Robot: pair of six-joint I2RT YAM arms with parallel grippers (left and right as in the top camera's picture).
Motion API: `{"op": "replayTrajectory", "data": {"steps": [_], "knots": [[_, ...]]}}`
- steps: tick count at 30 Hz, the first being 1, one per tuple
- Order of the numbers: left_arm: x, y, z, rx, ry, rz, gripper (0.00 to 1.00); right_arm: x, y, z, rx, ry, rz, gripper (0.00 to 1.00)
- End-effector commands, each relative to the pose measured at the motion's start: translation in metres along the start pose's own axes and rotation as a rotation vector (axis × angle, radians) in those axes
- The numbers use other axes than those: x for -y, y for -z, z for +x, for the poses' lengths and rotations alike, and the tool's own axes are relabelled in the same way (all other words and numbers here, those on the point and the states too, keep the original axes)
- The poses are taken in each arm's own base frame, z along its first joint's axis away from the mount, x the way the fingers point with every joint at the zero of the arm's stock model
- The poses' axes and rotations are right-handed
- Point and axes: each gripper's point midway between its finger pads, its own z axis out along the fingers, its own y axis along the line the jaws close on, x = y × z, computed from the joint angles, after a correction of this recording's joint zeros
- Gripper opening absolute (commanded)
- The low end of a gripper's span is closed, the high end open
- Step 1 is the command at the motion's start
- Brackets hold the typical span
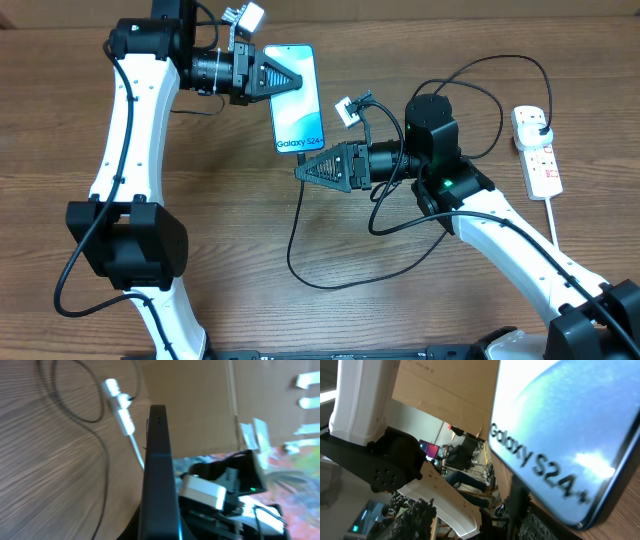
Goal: Plug charger to phone and switch on socket
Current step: 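Open the right gripper off the cable and lower the phone with the left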
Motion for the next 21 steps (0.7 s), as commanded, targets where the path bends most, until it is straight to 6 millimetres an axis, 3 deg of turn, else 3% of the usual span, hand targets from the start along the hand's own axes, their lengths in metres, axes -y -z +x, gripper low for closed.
{"op": "replayTrajectory", "data": {"steps": [1,8,13,16,21], "knots": [[-0.014,0.009,0.002,0.002,-0.020,-0.152,0.04,0.008,0.007,-0.005,0.020,0.009,0.028,0.60],[-0.056,0.018,0.015,-0.042,0.035,-0.387,0.04,0.051,0.020,-0.001,0.060,-0.086,0.207,0.62],[-0.089,0.018,0.028,-0.076,0.085,-0.463,0.04,0.082,0.029,0.007,0.087,-0.172,0.361,0.66],[-0.122,0.014,0.037,-0.077,0.150,-0.501,0.04,0.094,0.033,0.014,0.082,-0.193,0.422,0.66],[-0.155,0.005,0.042,-0.053,0.186,-0.509,0.04,0.103,0.037,0.026,0.055,-0.235,0.472,0.66]]}}
